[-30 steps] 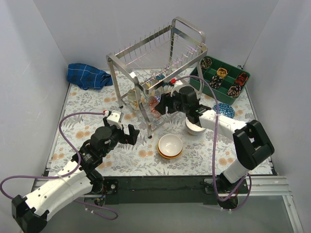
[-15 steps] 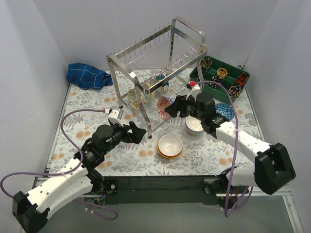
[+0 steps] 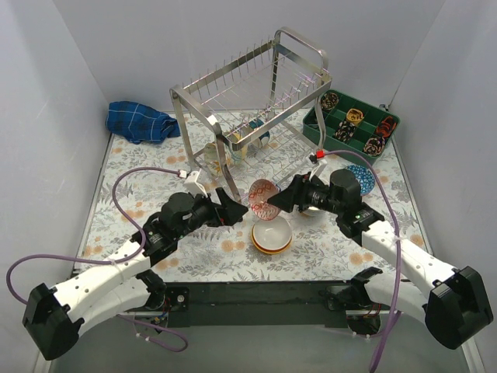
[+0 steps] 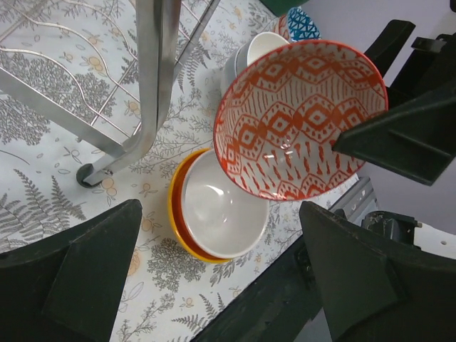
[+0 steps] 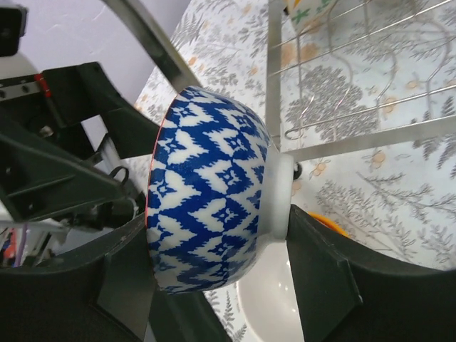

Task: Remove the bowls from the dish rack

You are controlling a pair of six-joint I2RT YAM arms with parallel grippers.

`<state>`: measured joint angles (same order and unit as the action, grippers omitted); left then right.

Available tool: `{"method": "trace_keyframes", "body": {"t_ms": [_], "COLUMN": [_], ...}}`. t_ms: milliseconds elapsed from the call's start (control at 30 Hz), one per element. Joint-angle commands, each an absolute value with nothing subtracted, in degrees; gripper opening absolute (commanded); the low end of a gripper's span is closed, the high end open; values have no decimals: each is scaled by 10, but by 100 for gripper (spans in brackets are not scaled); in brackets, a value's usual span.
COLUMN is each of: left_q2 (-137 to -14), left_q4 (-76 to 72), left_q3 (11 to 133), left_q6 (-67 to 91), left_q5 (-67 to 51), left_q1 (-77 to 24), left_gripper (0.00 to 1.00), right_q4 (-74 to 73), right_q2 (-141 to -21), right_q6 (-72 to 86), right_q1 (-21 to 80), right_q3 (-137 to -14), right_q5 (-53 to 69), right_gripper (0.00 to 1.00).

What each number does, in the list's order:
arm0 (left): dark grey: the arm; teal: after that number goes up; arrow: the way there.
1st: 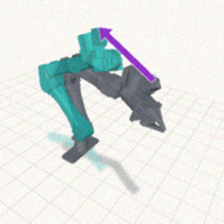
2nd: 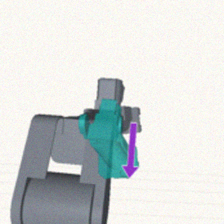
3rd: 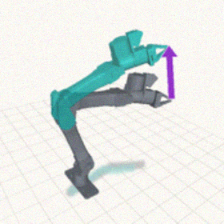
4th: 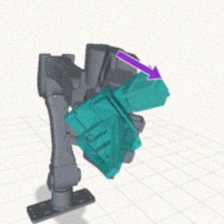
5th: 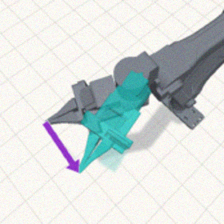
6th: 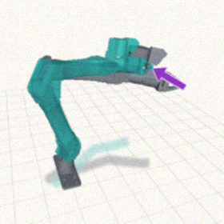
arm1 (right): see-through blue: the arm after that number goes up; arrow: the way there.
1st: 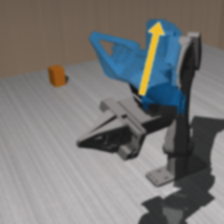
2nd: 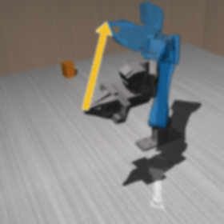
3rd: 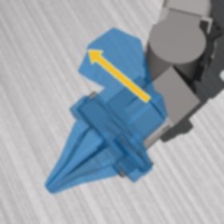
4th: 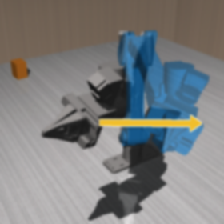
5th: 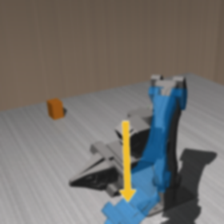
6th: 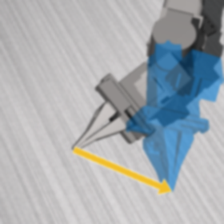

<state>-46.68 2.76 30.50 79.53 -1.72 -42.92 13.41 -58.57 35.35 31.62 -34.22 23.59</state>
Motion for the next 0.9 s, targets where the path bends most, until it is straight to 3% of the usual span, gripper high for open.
{"method": "trace_keyframes", "body": {"t_ms": [0,100,367,533,667,800,867], "left_q2": [-496,-513,-546,-568,-583,-586,-587], "left_q4": [18,15,4,-14,-18,-18,-12], "left_q3": [324,326,326,325,328,334,337], "left_q6": [843,857,882,895,898,890,886], "left_q5": [18,38,125,160,180,200,205], "left_q1": [-454,-480,-543,-568,-587,-599,-603], "left_gripper": [92,89,60,49,34,6,0], "right_q4": [175,187,257,278,287,286,285], "right_q2": [-558,-555,-562,-570,-574,-577,-576], "right_q6": [404,423,469,481,485,481,478], "right_q1": [316,316,318,320,321,322,322], "right_q3": [-325,-310,-279,-269,-259,-248,-242], "right_q5": [315,342,392,413,423,425,420], "right_gripper": [1,1,1,1,1,1,1]}}
